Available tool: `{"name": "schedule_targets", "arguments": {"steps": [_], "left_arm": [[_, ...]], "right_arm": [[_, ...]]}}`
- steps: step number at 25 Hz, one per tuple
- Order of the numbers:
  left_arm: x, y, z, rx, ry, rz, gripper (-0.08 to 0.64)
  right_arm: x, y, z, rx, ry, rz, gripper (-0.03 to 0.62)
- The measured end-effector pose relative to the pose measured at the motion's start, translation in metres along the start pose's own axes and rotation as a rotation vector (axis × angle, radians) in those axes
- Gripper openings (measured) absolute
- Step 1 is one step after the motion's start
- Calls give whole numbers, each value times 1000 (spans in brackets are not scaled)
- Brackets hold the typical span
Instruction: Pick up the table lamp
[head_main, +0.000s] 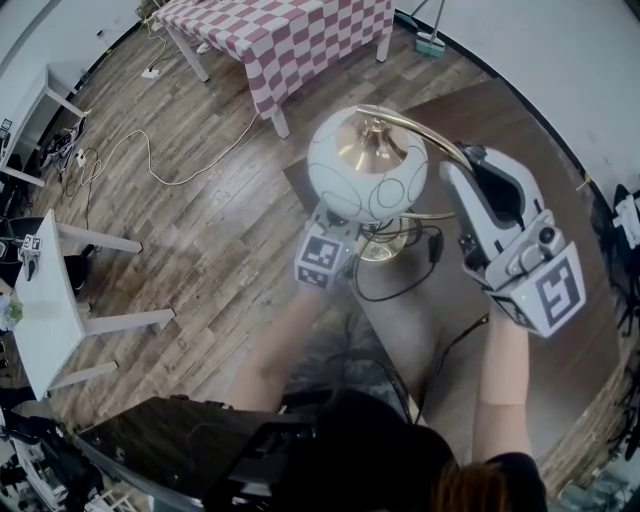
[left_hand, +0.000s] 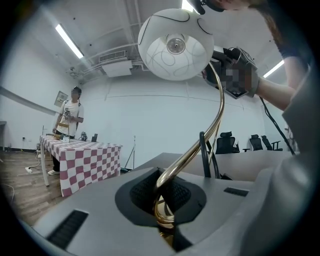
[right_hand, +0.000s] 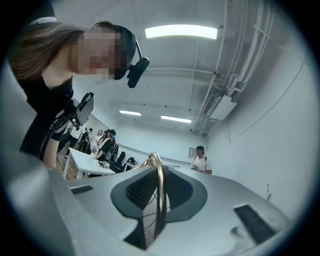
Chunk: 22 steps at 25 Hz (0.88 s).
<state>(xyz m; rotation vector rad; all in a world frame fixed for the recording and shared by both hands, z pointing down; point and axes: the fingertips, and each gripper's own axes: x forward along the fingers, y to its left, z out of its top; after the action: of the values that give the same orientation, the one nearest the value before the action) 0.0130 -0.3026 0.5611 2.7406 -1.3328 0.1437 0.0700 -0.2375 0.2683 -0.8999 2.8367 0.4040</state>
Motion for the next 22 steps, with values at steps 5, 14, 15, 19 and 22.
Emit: {"name": "schedule_targets", "arguments": {"steps": [5,14,15,19,22], "left_arm": [[2,-4,8,6,-1,-11,0],[-1,-5,27,9,14,-21,-1],[-2,-5,30,11,16,-24,-1],[-6,-7,45,15,14,-41,-1],[-10,-8,54,13,16,-47,-1]], "right_arm": [[0,-2,9,1,-7,-4,44],[3,-4,29,8,-6,-11,44],[3,-4,32,9,-7,-15,44],[6,-5,48,18,-23,-27,44],[8,-6,57,38,-38,-28,44]]}}
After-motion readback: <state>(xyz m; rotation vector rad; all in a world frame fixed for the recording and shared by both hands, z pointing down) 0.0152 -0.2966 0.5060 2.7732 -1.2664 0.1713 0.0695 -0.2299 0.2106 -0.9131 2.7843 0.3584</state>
